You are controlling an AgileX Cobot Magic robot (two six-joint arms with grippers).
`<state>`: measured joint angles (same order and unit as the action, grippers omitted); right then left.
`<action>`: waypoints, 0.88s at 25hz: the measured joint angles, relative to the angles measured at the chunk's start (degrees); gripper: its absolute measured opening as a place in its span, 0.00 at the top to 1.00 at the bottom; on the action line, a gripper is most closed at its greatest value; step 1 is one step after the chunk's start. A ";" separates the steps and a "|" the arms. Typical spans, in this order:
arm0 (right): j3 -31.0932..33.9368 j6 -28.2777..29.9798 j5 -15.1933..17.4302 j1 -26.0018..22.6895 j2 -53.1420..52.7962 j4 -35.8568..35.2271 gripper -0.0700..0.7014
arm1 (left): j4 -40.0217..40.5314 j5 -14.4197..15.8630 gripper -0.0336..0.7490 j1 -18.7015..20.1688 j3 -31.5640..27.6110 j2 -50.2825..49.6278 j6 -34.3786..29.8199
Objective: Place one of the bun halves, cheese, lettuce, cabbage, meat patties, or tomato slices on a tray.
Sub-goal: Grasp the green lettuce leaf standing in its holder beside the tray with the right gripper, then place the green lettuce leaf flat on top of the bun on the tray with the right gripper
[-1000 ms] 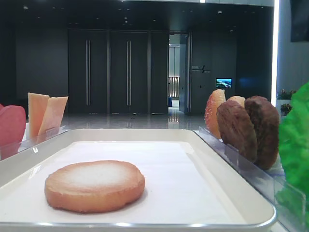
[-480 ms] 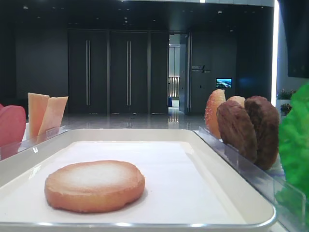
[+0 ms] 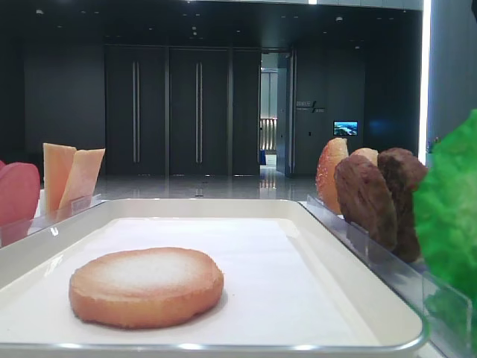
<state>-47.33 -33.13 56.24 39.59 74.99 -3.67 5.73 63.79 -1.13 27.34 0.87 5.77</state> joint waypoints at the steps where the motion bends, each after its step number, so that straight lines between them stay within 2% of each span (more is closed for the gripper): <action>1: 0.00 0.21 0.00 0.00 0.00 0.06 0.86 | 0.00 0.00 0.14 0.00 0.00 0.00 0.00; 9: -0.08 1.33 0.40 0.00 -2.35 0.34 0.87 | 0.00 0.00 0.14 0.00 0.00 0.00 0.00; 17: -3.41 2.10 0.14 0.00 -11.91 -2.18 0.88 | 0.00 0.00 0.14 0.00 0.00 0.00 0.00; 20: -3.41 5.10 -1.46 0.00 -13.68 -6.17 0.88 | 0.00 0.00 0.14 0.00 0.00 0.00 0.00; 22: -3.41 8.71 -3.92 0.00 -14.23 -11.07 0.88 | 0.00 0.00 0.14 0.00 0.00 0.00 0.00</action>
<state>-50.74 -24.42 52.31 39.59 60.76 -14.74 5.73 63.79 -1.13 27.34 0.87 5.77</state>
